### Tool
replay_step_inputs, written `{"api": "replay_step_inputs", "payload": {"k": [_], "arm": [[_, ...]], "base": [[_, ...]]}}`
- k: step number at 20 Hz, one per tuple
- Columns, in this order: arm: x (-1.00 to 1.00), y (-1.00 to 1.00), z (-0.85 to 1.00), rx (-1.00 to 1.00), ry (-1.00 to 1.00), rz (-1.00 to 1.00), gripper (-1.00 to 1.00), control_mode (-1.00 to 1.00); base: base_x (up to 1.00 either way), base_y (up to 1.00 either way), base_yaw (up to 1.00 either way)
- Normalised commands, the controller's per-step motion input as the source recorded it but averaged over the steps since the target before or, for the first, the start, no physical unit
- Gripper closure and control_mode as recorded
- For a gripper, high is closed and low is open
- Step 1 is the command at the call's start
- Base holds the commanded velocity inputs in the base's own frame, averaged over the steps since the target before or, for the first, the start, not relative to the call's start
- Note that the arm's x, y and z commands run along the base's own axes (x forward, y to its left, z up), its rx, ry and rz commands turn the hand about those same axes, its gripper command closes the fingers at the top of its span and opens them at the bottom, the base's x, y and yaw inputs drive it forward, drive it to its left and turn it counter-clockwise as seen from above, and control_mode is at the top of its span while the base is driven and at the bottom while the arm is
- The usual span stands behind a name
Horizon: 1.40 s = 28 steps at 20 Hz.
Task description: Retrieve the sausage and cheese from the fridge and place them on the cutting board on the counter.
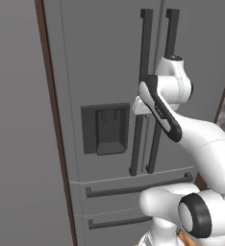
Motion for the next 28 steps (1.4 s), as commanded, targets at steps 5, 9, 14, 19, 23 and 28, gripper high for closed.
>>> {"api": "replay_step_inputs", "payload": {"k": [5,9,14,19,23,28], "arm": [[0.00,0.00,0.00,0.00,0.00,0.00,-1.00,1.00],[0.00,0.00,0.00,0.00,0.00,0.00,-1.00,1.00],[0.00,0.00,0.00,0.00,0.00,0.00,-1.00,1.00],[0.00,0.00,0.00,0.00,0.00,0.00,-1.00,1.00],[0.00,0.00,0.00,0.00,0.00,0.00,-1.00,1.00],[0.00,0.00,0.00,0.00,-0.01,0.00,-1.00,-1.00]], "base": [[-0.04,0.00,0.00],[-0.44,-0.18,0.00],[-0.46,-0.26,0.00],[-0.42,-0.30,0.00],[-0.15,-0.07,0.00],[0.00,0.00,0.00]]}}
